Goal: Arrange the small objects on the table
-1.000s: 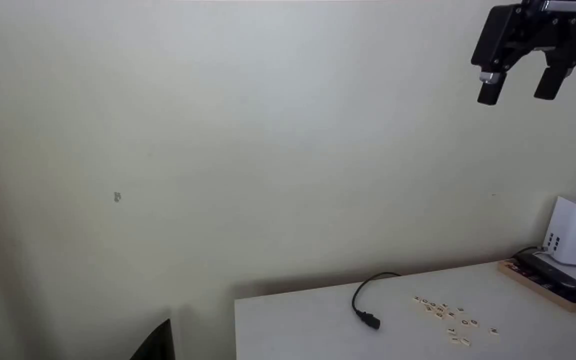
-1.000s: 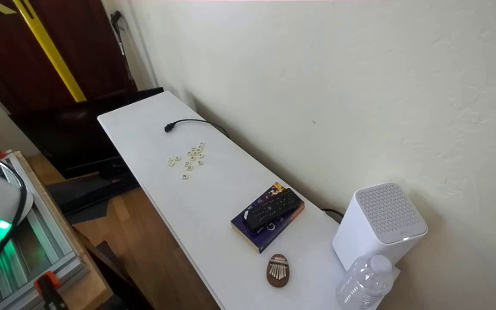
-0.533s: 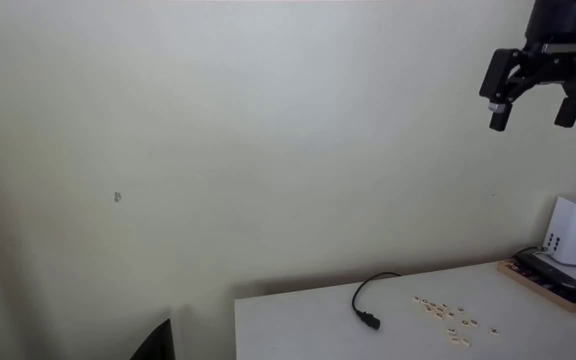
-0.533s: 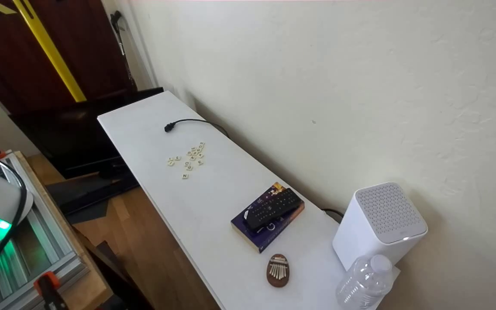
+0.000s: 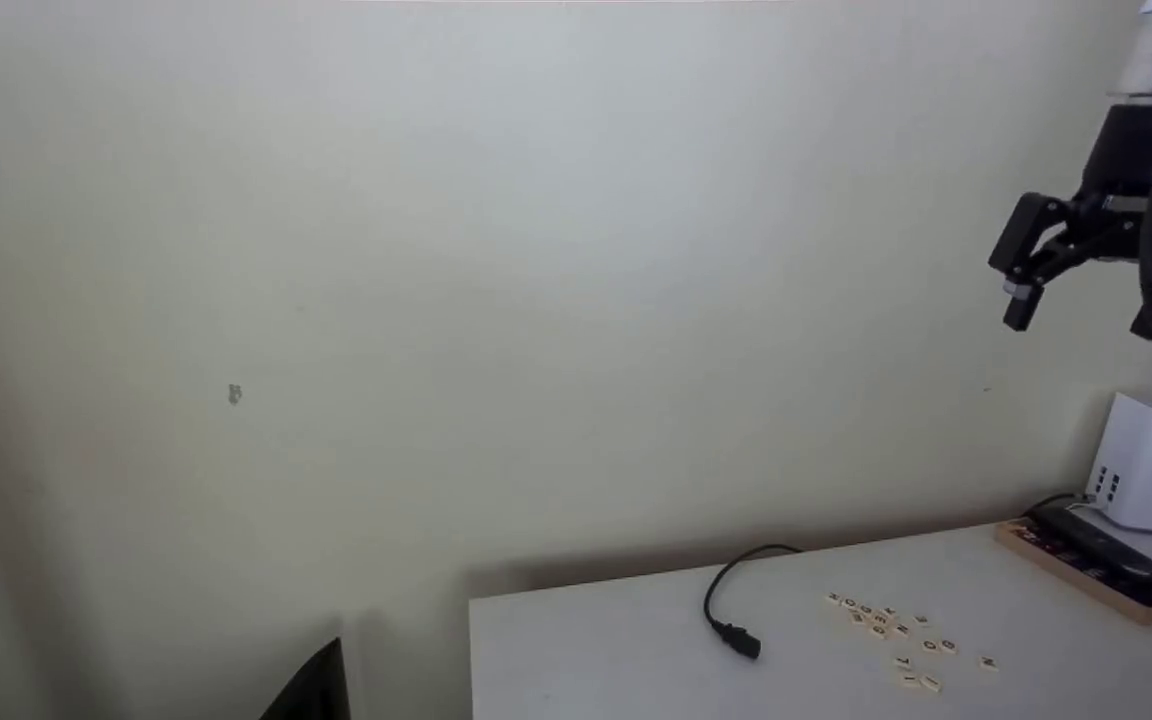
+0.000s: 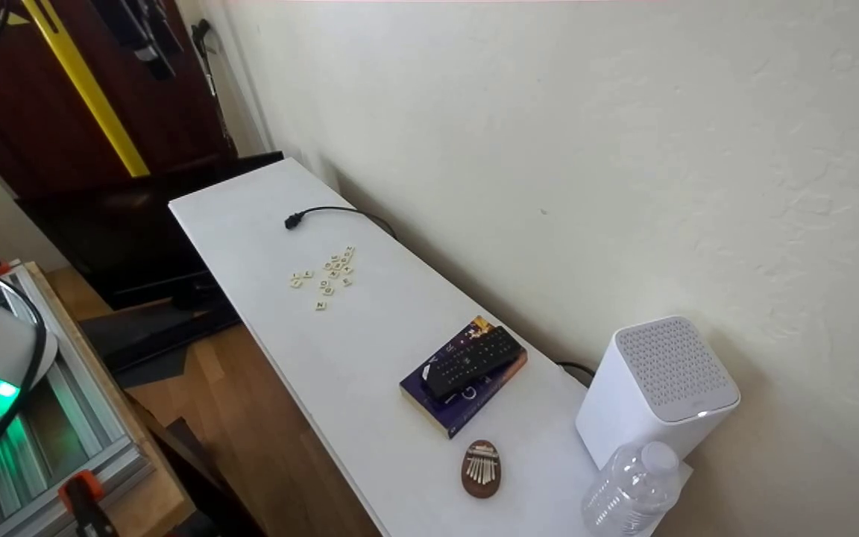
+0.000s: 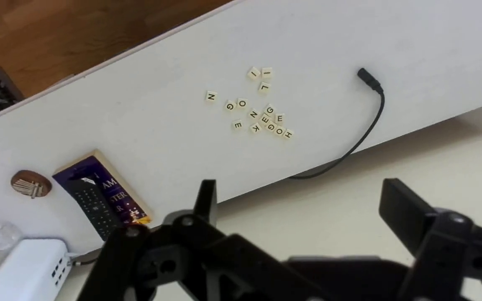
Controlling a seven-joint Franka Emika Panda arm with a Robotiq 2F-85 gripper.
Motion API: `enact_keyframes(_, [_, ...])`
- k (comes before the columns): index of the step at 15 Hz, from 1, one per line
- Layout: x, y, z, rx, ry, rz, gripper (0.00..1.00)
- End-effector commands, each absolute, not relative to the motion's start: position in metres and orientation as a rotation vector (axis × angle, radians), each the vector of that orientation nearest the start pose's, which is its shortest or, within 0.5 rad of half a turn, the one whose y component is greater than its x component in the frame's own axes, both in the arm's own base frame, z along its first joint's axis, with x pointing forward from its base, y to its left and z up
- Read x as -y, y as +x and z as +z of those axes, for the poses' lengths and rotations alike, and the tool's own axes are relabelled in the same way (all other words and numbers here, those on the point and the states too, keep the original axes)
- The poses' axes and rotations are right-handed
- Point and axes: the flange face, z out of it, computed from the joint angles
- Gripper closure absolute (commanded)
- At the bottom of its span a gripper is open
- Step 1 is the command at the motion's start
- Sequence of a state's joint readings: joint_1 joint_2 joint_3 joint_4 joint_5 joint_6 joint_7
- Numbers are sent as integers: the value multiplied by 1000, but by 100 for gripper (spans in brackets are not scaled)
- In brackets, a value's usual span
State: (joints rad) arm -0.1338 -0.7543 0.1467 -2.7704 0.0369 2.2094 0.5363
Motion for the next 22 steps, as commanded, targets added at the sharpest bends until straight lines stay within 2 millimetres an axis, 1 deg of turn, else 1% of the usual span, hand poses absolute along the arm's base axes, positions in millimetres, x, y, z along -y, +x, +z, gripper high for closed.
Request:
enact_keyframes(1, [21,349,414,-906,-2994,-276,0])
enact_keyframes(2, [25,351,408,-931,-2989,-254,0])
enact_keyframes(3, [16,344,422,-919,-2993,-277,0])
enact_keyframes(6, [23,350,408,-941,-2989,-235,0])
enact_keyframes(12, [23,351,407,-941,-2989,-233,0])
enact_keyframes(13, [24,355,399,-935,-3014,-232,0])
enact_keyframes(14, [28,360,386,-881,-3052,-185,0])
enact_keyframes(15, [32,363,376,-874,-3074,-155,0])
enact_keyframes(17, [38,368,355,-785,-3127,-114,0])
enact_keyframes(18, [41,372,343,-714,-3136,-106,0])
enact_keyframes(22, [56,391,300,-597,-3148,-114,0])
